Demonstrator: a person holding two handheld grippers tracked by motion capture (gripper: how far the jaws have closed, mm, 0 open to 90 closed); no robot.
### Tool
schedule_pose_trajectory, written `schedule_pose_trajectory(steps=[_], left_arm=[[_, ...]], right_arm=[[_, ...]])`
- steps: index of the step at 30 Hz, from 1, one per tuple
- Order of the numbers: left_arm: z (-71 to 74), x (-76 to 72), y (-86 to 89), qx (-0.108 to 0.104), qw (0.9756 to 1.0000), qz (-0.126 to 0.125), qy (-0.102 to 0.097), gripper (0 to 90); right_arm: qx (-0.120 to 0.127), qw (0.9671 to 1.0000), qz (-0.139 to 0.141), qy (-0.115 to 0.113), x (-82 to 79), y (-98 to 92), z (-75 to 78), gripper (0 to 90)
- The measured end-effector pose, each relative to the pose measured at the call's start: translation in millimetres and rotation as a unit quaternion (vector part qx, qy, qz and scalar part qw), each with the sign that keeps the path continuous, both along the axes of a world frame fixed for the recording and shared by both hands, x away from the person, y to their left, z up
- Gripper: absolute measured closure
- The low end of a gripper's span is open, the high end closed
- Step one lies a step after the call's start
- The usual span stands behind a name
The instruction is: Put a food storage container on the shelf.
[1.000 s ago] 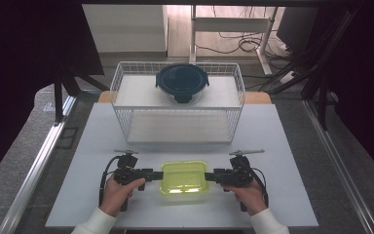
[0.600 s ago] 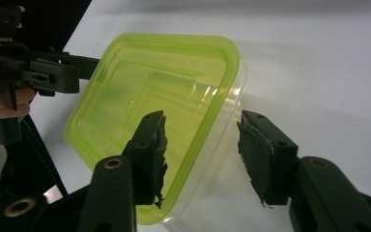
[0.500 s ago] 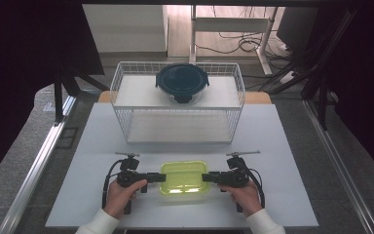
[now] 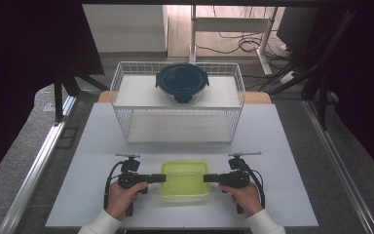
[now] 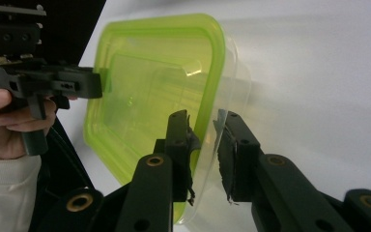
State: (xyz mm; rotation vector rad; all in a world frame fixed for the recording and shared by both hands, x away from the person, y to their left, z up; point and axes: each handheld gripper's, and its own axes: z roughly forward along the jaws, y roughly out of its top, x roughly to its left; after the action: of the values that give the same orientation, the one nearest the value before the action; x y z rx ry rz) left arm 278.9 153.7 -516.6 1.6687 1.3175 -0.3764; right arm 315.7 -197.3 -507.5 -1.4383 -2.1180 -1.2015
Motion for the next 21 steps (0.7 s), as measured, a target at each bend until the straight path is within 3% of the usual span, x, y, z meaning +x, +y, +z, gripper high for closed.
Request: schedule_pose_trajectory(steps=[12, 21], left_arm=[[23.7, -8.5, 1.1, 0.004, 0.9993, -0.003, -0.038, 79.2], [38.5, -14.6, 1.8, 0.006, 0.9979, -0.003, -0.064, 79.7]], right_arm=[[0.007, 0.9991, 0.004, -0.042, -7.9, -0.7, 20.9, 78.4], [0.013, 0.9963, 0.009, -0.085, -15.3, -1.2, 41.3, 78.4]])
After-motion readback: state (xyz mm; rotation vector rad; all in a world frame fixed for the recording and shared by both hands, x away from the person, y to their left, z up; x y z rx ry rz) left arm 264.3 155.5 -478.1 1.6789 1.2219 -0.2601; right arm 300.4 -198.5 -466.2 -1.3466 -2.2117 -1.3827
